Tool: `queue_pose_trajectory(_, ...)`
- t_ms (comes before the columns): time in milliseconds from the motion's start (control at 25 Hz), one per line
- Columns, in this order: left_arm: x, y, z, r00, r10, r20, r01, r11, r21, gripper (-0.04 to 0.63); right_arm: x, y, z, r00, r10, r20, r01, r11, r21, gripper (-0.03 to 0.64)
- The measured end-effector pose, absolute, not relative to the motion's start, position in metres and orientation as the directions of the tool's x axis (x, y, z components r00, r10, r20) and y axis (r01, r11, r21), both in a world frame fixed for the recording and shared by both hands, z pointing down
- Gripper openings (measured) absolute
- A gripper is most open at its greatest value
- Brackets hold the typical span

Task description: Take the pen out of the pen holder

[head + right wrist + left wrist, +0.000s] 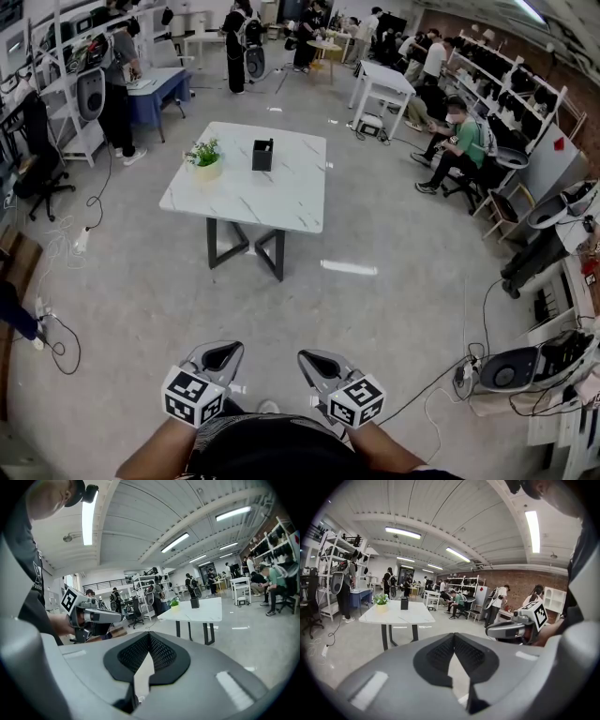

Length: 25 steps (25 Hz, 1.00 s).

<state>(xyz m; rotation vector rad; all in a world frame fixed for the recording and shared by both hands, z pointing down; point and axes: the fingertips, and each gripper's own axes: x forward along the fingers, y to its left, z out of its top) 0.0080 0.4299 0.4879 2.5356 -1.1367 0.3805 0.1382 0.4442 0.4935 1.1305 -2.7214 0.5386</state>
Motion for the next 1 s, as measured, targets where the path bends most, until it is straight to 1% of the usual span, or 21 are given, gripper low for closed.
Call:
queue_pose_trajectory(720,0.023,0.425,0.490,0.650,-0.655,0.387,-0.751,-0.632,0.192,0.057,0.144,0.437,0.496,-0.715,-0.652,0.252,-0.699,0.656,-0.286,0.000)
queue_pose_trajectory(1000,0.013,0.416,0.502,0.644,-0.651,0.401,-0.756,-0.622,0.205,0.057,0.136,0.426,0.504,-0.721,-0.641,0.263,-0.693,0.659,-0.292,0.000)
